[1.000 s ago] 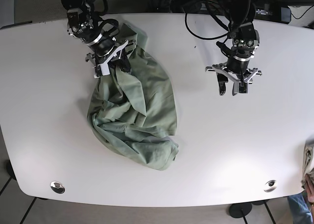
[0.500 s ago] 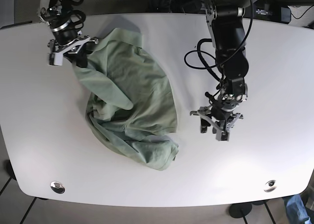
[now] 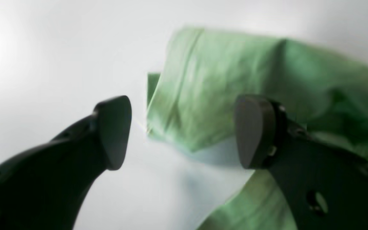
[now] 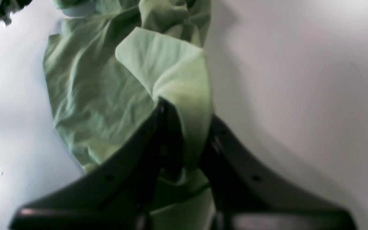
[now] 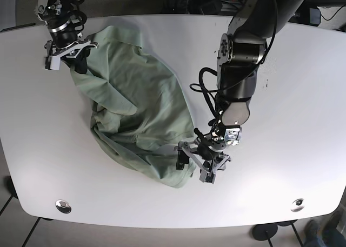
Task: Fold the T-shirt properly
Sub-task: 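Grasp the green shirt's hem with the left gripper and pull it sideways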
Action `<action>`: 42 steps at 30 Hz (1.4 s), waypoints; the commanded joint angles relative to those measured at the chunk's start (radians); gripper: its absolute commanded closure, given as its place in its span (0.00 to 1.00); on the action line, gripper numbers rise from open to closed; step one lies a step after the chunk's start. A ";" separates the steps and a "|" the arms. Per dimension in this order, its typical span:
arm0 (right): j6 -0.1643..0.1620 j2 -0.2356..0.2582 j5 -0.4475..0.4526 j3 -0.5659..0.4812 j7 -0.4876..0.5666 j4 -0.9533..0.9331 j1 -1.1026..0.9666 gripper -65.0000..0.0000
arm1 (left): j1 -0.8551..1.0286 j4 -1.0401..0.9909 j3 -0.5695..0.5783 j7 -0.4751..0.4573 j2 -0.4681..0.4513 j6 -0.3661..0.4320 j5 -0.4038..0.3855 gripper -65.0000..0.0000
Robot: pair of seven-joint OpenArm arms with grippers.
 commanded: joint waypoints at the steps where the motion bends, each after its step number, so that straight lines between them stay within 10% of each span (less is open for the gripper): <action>1: 0.007 0.009 0.016 0.008 0.025 0.021 -0.003 0.97 | -0.086 -0.105 0.002 -0.065 0.017 -0.007 -0.007 0.29; 9: 0.007 0.009 0.016 0.008 0.025 0.026 -0.003 0.97 | -0.098 -0.217 0.003 -0.146 0.046 -0.007 0.000 0.32; 15: 0.007 0.009 0.016 0.008 0.025 0.026 -0.002 0.97 | -0.080 -0.280 0.038 -0.212 0.002 0.219 0.000 0.87; 24: 0.007 0.009 0.016 0.005 0.025 0.026 -0.002 0.97 | -0.026 -0.253 0.054 -0.209 -0.078 0.216 -0.011 1.00; 34: 0.007 0.017 0.008 -0.049 0.025 0.020 0.049 0.97 | 0.476 0.559 -0.333 0.209 -0.221 -0.112 -0.010 1.00; 42: 0.007 0.017 0.007 -0.110 -0.108 0.018 0.175 0.97 | 0.669 0.846 -0.675 0.365 -0.227 -0.281 -0.010 1.00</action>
